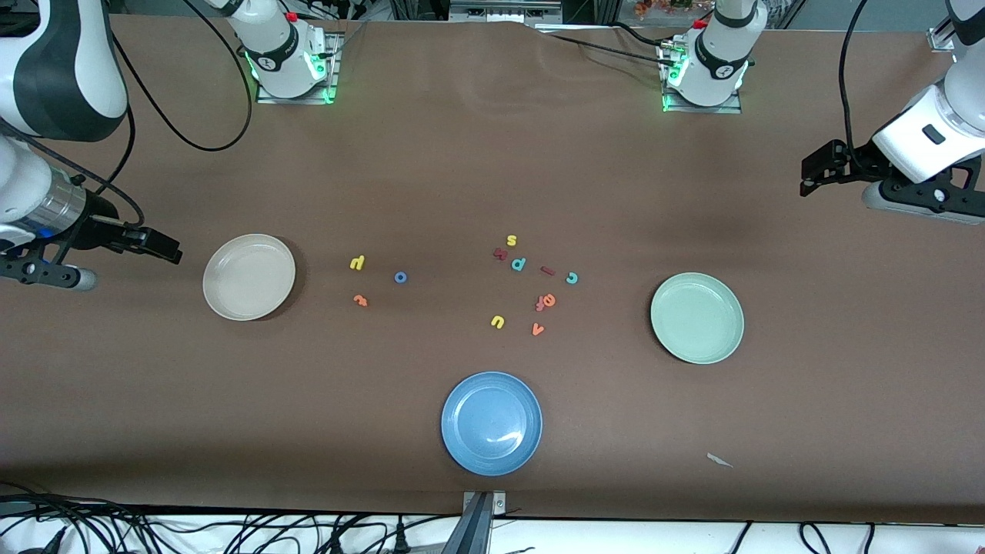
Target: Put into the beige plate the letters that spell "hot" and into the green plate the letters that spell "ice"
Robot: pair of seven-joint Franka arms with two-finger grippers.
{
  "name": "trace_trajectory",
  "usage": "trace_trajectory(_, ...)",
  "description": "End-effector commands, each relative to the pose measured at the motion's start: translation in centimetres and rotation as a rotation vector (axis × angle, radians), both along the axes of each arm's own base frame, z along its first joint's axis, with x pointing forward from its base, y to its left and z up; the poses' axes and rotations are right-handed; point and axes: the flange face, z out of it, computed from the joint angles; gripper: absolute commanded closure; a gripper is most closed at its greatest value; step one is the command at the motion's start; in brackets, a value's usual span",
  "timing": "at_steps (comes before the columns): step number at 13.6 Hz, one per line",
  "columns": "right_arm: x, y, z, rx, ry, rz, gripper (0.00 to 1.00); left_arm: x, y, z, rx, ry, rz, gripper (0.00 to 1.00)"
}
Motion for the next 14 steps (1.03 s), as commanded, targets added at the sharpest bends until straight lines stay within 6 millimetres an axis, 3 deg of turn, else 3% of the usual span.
trace_trajectory(1, -0.4, 0.1, 0.9, 0.015, -0.01, 0.001, 0.0, -0.9, 0.1, 0.3, 0.03, -0.012, 0.004, 0.0)
trace_trajectory(11, -0.6, 0.0, 0.8, 0.018, 0.011, -0.015, 0.0, -0.6, 0.9, -1.6, 0.03, 0.02, 0.019, 0.0)
trace_trajectory(14, -0.6, 0.0, 0.8, 0.018, 0.011, -0.015, 0.0, -0.8, 0.8, -1.3, 0.03, 0.019, 0.003, 0.0)
